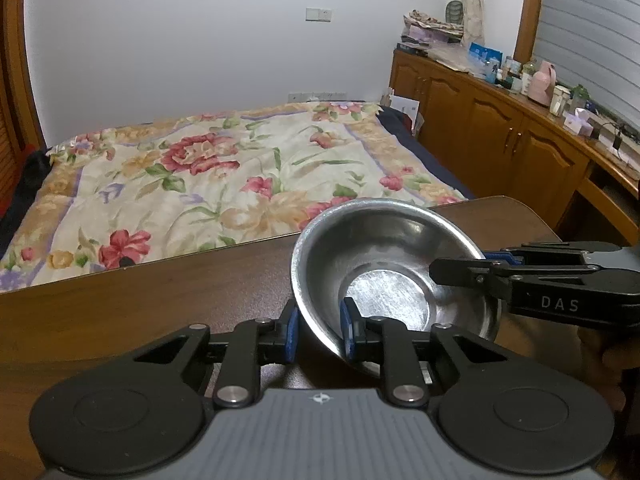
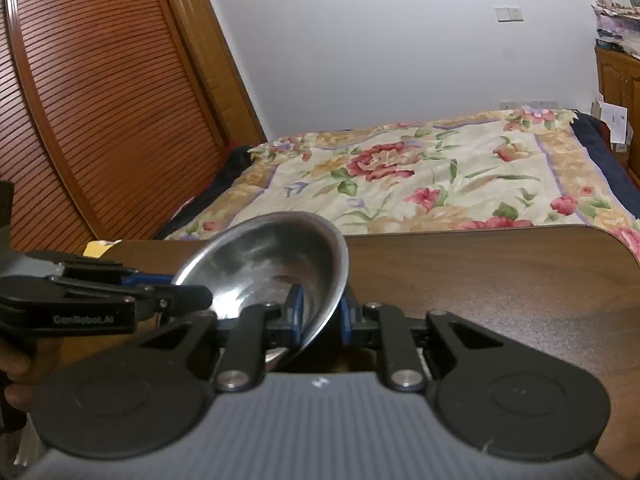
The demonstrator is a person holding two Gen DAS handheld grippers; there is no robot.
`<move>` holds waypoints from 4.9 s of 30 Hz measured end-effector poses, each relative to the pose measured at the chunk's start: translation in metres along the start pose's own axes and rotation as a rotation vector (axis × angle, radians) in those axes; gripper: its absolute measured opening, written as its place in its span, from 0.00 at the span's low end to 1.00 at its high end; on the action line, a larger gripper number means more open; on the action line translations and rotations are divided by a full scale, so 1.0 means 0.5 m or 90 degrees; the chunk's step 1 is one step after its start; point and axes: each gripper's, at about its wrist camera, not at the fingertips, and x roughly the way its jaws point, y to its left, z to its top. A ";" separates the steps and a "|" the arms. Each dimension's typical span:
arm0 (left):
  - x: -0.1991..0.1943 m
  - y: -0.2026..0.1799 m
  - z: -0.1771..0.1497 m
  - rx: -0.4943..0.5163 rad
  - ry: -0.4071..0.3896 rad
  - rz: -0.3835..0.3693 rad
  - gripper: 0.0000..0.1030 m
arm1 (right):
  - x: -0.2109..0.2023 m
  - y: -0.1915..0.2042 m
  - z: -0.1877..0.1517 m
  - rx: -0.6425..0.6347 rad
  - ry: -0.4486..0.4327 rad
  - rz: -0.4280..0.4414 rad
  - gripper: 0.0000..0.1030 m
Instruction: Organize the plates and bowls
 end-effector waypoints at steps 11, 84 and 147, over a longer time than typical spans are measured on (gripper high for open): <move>-0.001 -0.006 -0.005 0.021 0.006 -0.001 0.25 | 0.005 0.002 0.001 -0.016 0.004 0.007 0.20; -0.437 -0.149 -0.169 0.039 -0.161 -0.084 0.23 | -0.385 0.180 -0.084 -0.052 -0.103 -0.018 0.15; -0.376 -0.139 -0.315 0.014 -0.070 -0.021 0.23 | -0.305 0.210 -0.233 -0.118 -0.077 -0.102 0.18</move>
